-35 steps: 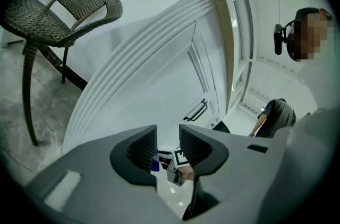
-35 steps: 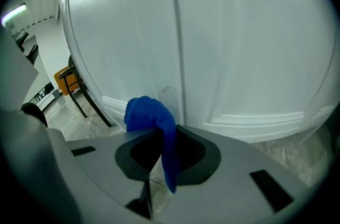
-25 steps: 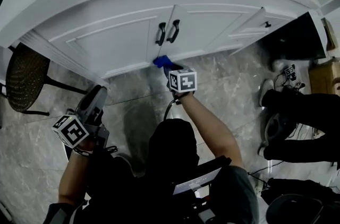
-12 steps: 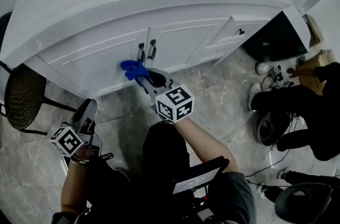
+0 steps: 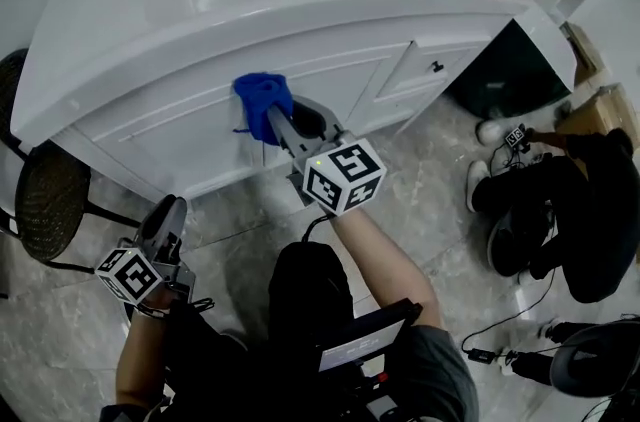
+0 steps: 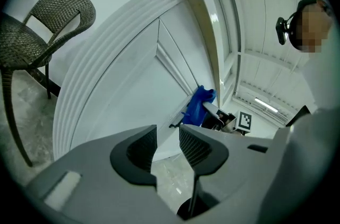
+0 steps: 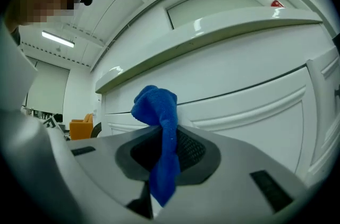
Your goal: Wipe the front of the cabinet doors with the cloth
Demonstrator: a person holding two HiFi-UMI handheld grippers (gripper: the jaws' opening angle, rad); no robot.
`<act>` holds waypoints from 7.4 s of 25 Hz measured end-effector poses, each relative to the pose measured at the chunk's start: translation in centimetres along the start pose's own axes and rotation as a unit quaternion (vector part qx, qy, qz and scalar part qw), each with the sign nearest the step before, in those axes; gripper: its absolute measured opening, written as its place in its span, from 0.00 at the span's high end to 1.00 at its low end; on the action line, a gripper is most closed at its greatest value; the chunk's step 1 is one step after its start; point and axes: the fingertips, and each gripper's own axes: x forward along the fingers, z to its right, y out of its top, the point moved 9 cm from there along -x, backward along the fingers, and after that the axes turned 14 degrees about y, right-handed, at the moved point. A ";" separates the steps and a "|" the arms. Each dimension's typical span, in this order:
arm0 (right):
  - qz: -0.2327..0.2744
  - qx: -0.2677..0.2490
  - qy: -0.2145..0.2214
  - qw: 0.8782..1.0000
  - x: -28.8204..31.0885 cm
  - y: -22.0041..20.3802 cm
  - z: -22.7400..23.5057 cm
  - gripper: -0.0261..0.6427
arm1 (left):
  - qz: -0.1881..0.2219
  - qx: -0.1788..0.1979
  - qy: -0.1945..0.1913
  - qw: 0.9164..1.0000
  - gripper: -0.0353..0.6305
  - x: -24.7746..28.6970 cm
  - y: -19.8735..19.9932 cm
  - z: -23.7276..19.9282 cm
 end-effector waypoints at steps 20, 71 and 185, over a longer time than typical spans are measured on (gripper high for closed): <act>-0.013 -0.031 -0.292 0.956 -15.8 2.7 17.4 0.87 | -0.034 0.004 0.006 0.999 0.75 0.7 -1.7 1.6; -0.053 -0.010 -0.267 0.962 -15.7 -1.9 17.2 0.88 | -0.051 -0.014 -0.009 0.999 0.75 0.3 -3.5 2.7; -0.028 0.037 -0.278 0.960 -19.1 -16.5 17.6 0.88 | -0.097 -0.019 0.017 0.995 0.75 2.2 -7.6 1.3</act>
